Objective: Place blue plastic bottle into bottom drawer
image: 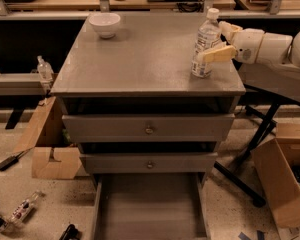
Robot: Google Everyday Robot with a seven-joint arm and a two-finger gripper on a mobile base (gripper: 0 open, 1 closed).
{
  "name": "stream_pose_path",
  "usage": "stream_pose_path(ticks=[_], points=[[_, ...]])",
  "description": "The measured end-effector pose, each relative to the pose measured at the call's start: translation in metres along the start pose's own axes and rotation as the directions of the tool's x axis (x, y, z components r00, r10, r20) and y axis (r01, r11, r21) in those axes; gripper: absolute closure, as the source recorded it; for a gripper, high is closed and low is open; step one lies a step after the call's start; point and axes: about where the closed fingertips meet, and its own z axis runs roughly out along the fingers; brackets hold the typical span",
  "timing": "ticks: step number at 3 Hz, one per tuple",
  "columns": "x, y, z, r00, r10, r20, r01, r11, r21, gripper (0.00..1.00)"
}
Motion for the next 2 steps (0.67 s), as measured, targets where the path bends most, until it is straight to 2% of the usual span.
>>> stream_pose_path(ticks=[1, 2], points=[[0.0045, -0.0055, 0.0108, 0.999, 0.002, -0.04, 0.0, 0.9993, 0.037, 0.26], [0.0044, -0.0036, 0.0136, 0.999, 0.002, -0.037, -0.001, 0.9996, 0.03, 0.5]])
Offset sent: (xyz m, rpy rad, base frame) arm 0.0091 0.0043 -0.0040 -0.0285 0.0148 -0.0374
